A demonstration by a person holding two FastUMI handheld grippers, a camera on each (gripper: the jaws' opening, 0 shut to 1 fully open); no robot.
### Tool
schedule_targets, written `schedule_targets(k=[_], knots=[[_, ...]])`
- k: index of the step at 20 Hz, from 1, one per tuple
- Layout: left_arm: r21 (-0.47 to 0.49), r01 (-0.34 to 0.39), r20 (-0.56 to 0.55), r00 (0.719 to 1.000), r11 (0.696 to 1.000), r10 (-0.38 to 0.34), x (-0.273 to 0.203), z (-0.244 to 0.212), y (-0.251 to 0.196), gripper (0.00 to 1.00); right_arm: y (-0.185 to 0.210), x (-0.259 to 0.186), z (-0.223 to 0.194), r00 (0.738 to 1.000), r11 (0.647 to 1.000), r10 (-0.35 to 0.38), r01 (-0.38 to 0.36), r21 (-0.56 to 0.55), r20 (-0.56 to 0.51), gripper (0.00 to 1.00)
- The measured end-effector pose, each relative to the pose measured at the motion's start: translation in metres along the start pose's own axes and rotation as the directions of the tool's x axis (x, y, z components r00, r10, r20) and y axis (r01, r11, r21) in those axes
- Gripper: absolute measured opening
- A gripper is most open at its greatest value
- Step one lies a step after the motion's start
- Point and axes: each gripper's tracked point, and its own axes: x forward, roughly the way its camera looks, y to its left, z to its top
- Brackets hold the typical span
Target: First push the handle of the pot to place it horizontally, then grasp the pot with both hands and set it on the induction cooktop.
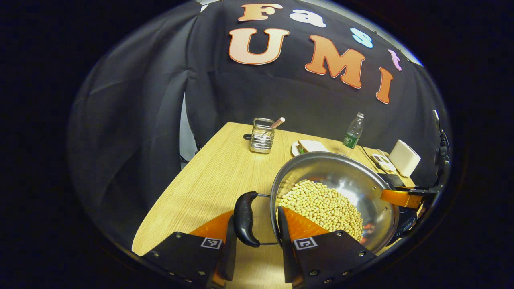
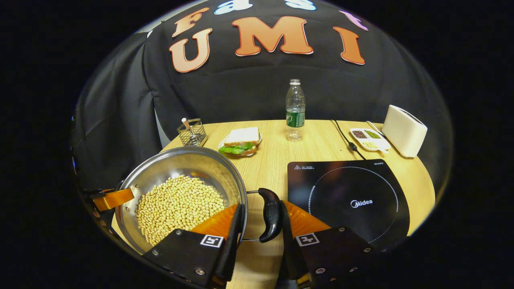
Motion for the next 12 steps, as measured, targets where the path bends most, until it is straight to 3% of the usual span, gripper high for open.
schedule_targets(k=[12], knots=[[0.062, 0.051, 0.01, 0.999, 0.997, -0.052, -0.014, 0.022, -0.089, 0.51, -0.077, -0.041, 0.011, 0.999, 0.996, -0.043, 0.041, 0.08, 0.021, 0.51]])
